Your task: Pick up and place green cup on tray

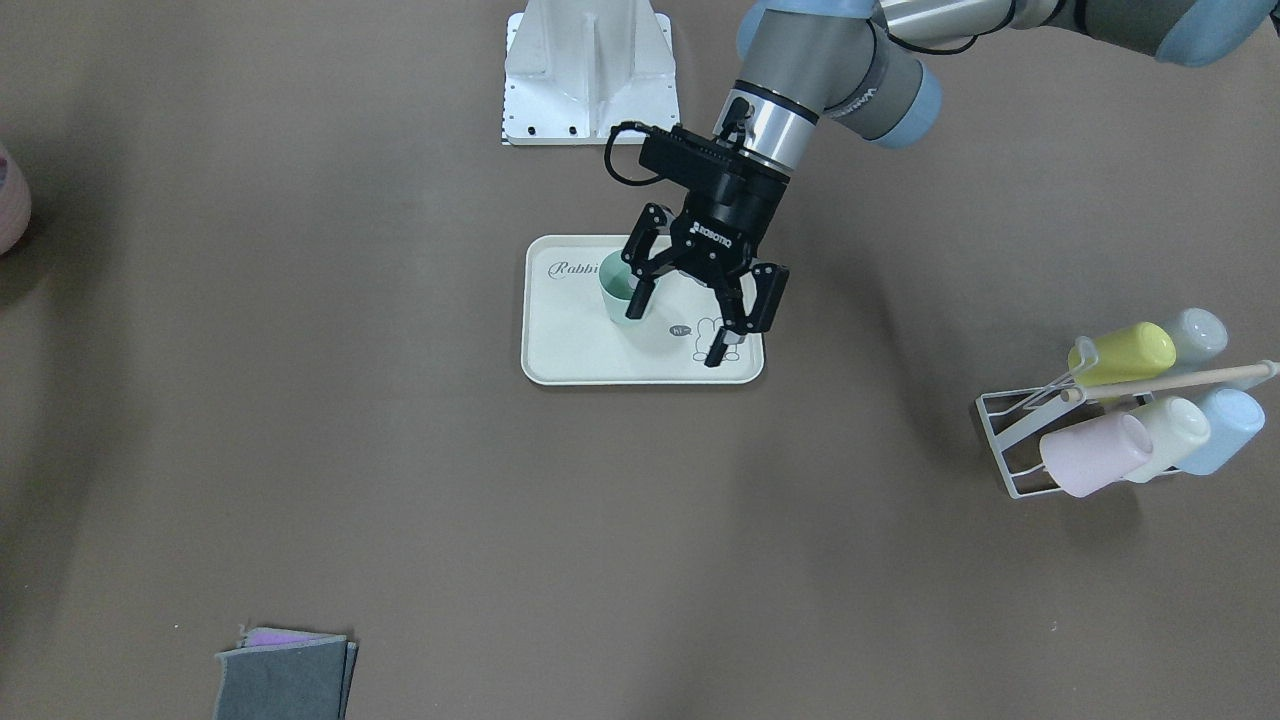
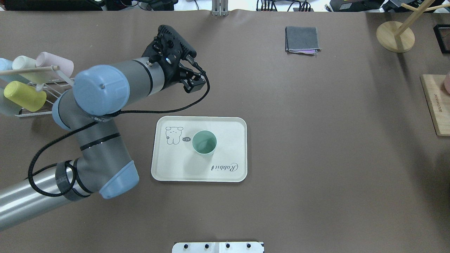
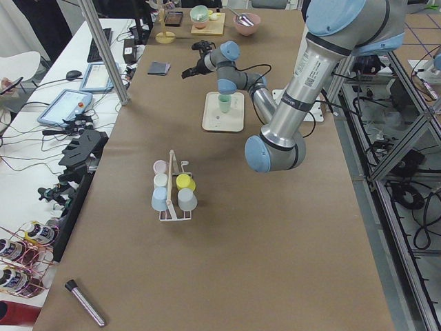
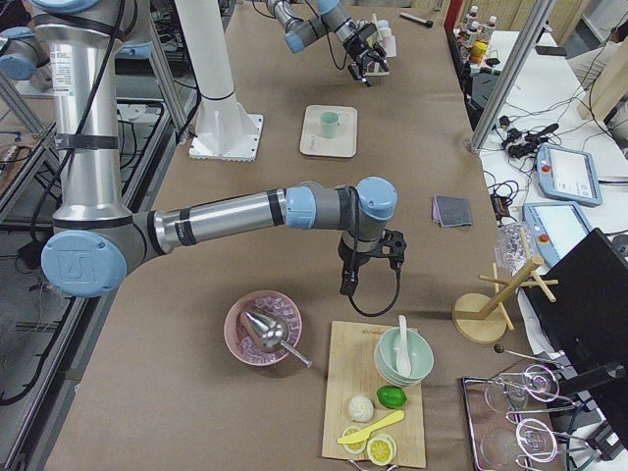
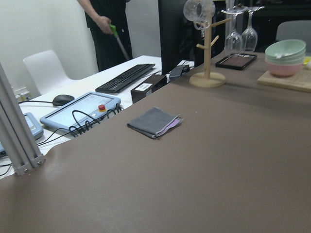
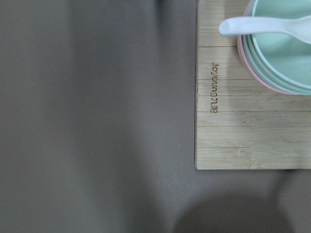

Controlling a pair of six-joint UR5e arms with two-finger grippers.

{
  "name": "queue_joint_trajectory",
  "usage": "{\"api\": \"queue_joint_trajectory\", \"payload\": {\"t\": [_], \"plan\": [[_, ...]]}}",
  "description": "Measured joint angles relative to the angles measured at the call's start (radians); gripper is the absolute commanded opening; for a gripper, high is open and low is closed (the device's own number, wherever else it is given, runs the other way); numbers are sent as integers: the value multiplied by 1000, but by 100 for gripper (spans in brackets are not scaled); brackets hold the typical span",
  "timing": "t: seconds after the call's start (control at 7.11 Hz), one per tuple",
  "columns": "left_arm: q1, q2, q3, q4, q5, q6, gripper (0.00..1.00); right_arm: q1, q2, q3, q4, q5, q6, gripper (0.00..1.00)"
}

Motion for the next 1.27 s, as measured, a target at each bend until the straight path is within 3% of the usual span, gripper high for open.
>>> {"api": "queue_joint_trajectory", "payload": {"t": [0.28, 0.42, 0.98, 1.27], "plan": [[-183, 6, -1, 288, -82, -30, 98, -2, 7, 3, 0, -9, 14, 100], [-302, 33, 18, 390, -208, -94, 98, -3, 11, 1, 0, -12, 16, 100], [-718, 213, 217, 465, -774, -187, 98, -7, 17, 0, -4, -8, 75, 100], [-850, 340, 252, 464, -972, -151, 98, -9, 21, 3, -6, -4, 119, 100]]}}
